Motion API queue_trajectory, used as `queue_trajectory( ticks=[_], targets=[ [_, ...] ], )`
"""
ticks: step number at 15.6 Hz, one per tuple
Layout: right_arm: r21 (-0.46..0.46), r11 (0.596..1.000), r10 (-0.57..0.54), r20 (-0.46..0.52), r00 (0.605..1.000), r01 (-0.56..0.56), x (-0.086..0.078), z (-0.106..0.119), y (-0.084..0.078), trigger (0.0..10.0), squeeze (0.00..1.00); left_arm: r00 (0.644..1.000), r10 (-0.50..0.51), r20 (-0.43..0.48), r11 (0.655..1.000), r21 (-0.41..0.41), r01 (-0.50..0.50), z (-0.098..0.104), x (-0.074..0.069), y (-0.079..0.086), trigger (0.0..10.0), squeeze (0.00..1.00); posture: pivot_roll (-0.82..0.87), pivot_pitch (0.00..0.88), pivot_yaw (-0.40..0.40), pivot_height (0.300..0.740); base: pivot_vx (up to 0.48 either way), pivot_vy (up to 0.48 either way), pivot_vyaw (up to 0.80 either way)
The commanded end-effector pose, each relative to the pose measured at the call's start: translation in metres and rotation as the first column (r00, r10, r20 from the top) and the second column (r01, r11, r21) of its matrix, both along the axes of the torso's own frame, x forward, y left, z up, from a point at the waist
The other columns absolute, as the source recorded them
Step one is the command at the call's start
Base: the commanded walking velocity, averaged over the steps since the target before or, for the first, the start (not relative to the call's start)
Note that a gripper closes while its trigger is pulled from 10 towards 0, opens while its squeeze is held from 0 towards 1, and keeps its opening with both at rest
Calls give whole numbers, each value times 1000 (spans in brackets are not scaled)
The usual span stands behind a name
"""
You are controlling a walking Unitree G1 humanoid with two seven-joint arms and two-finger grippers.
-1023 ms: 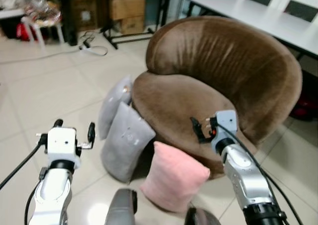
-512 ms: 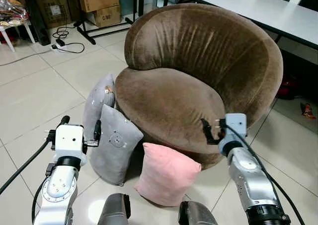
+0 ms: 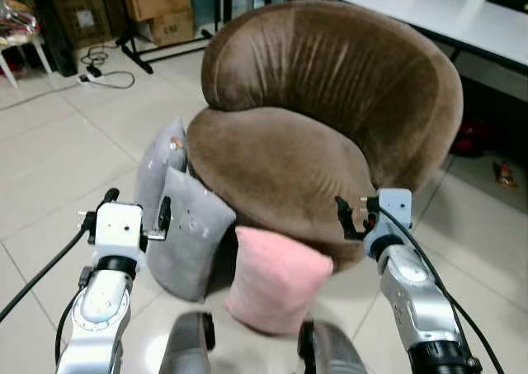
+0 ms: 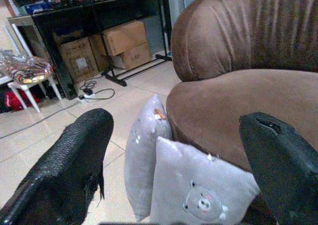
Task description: Move the pillow to the sofa from floor
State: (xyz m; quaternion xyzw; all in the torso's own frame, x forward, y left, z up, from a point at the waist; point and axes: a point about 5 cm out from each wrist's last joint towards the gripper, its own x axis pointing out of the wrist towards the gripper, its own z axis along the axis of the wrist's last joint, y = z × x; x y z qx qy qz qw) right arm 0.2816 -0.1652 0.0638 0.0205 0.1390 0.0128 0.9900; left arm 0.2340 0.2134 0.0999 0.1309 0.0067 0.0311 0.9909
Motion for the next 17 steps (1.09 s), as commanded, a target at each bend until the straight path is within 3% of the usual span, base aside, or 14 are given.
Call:
queue_trajectory(
  ticks=[1, 4, 17],
  targets=[
    [12, 1000, -11, -12, 1000, 11, -1, -1, -3, 10000, 0, 1000, -19, -10, 1000, 2, 19, -2, 0, -3, 10000, 0, 53, 0, -80, 570, 0, 0, 0],
    [-6, 1000, 2, -11, 1000, -2, 1, 0, -3, 10000, 0, 999, -37, -2, 999, -23, 37, -2, 0, -6, 10000, 0, 52, 0, -81, 555, 0, 0, 0],
    [-1, 999, -43, -16, 999, 43, 6, 1, -5, 10000, 0, 999, -36, 3, 999, -38, 37, -2, 2, -5, 10000, 0, 53, 0, -86, 555, 296, 0, 0]
  ],
)
